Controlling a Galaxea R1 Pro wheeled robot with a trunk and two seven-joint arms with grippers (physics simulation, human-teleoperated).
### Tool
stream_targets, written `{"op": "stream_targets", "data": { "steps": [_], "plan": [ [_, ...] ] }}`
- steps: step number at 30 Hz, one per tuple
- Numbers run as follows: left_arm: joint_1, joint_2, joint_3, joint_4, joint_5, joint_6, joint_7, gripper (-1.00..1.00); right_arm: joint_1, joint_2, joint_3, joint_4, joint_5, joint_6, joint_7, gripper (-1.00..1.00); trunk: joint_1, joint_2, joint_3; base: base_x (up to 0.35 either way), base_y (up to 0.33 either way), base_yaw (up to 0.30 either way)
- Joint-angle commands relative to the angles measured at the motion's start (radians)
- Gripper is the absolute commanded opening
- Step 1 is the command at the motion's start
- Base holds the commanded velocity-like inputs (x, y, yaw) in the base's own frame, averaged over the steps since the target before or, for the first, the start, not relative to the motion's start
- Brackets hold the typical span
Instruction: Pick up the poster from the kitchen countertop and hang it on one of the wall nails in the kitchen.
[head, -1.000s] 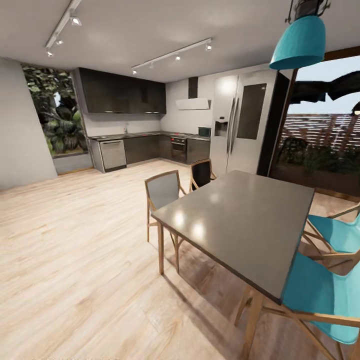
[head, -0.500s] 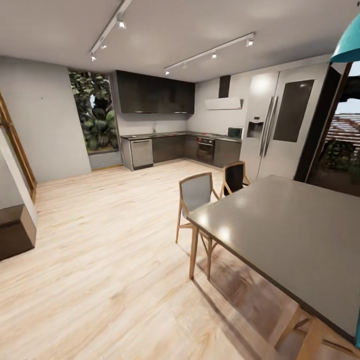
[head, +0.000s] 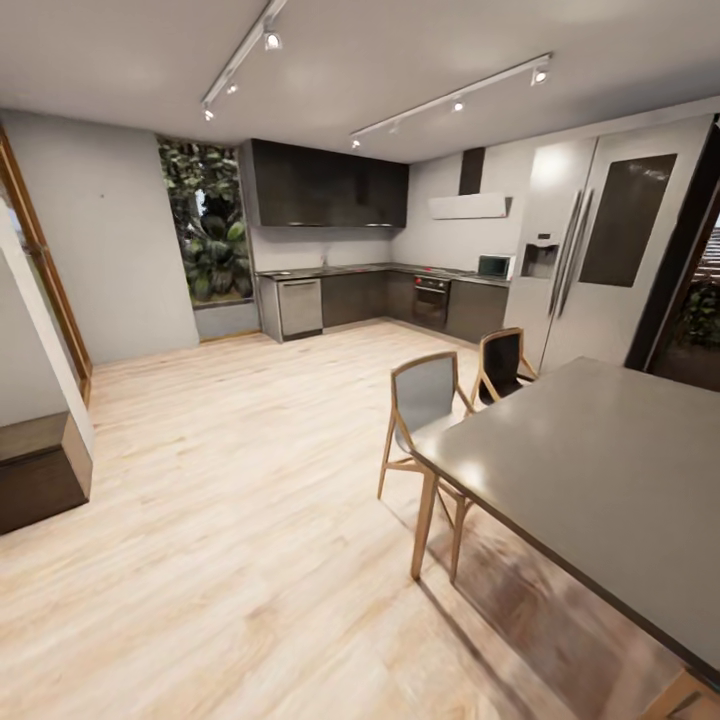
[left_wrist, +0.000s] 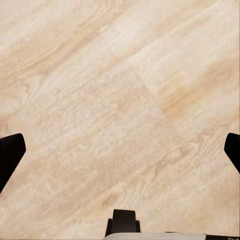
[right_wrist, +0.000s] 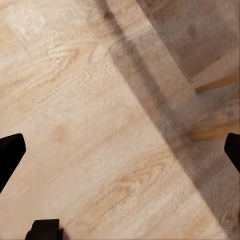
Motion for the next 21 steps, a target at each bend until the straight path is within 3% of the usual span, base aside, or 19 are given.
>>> {"op": "stream_targets", "data": {
  "steps": [1,21],
  "plan": [
    [0.0,0.0,0.001,-0.001,0.001,-0.002,0.0,1.0,-0.001,0.0,0.001,0.003,0.009,-0.002,-0.005,1.0,0.001,0.0,-0.001,0.281,0.226,0.002],
    [0.0,0.0,0.004,-0.002,0.001,-0.003,-0.001,1.0,-0.001,0.002,0.001,0.006,0.009,-0.003,-0.005,1.0,0.001,0.0,-0.001,0.293,0.206,0.0]
  ]
}}
